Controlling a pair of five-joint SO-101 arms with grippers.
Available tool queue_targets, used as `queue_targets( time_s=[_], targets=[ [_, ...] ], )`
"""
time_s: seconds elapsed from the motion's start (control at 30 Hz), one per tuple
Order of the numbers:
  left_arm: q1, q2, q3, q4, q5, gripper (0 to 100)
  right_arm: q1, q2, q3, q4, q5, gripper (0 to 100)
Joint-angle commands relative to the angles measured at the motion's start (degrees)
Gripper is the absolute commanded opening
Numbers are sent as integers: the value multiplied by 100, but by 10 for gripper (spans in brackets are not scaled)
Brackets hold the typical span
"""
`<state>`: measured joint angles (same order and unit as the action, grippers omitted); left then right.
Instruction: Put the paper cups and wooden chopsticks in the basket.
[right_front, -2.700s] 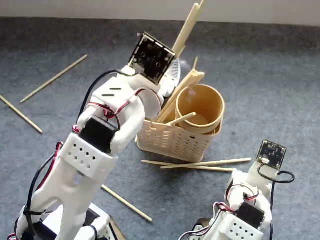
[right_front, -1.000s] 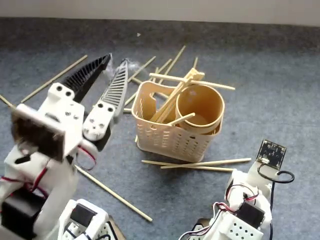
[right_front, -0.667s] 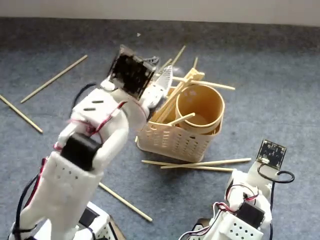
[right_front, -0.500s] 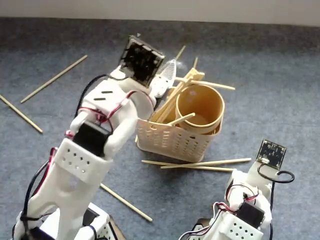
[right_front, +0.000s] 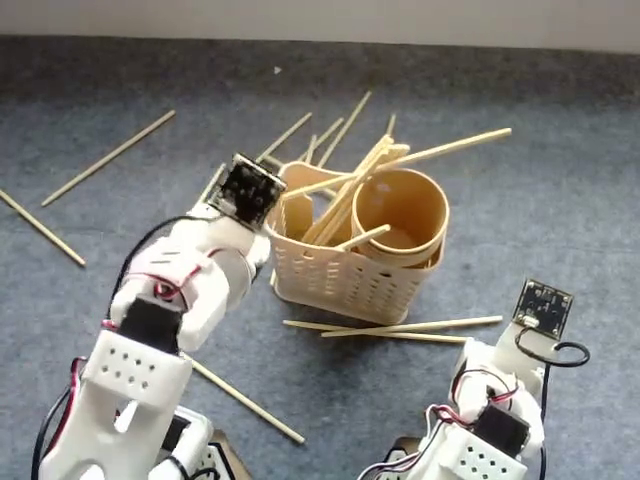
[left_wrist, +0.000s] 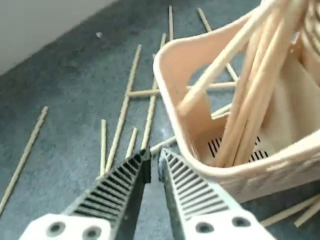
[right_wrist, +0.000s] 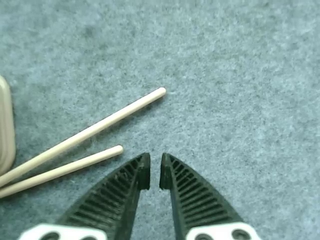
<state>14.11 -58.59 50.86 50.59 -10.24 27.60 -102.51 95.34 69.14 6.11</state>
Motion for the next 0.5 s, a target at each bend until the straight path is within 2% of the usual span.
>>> queue_targets(
  time_s=[0.0, 0.23, 0.47],
  targets=[
    [-66, -593, -13, 9, -53, 56, -13, -22, 857, 31, 35, 56],
    [-75, -673, -954, 0, 88, 56, -13, -22, 857, 31, 35, 56],
    [-92, -356, -1745, -659, 316, 56, -13, -22, 857, 31, 35, 56]
  ],
)
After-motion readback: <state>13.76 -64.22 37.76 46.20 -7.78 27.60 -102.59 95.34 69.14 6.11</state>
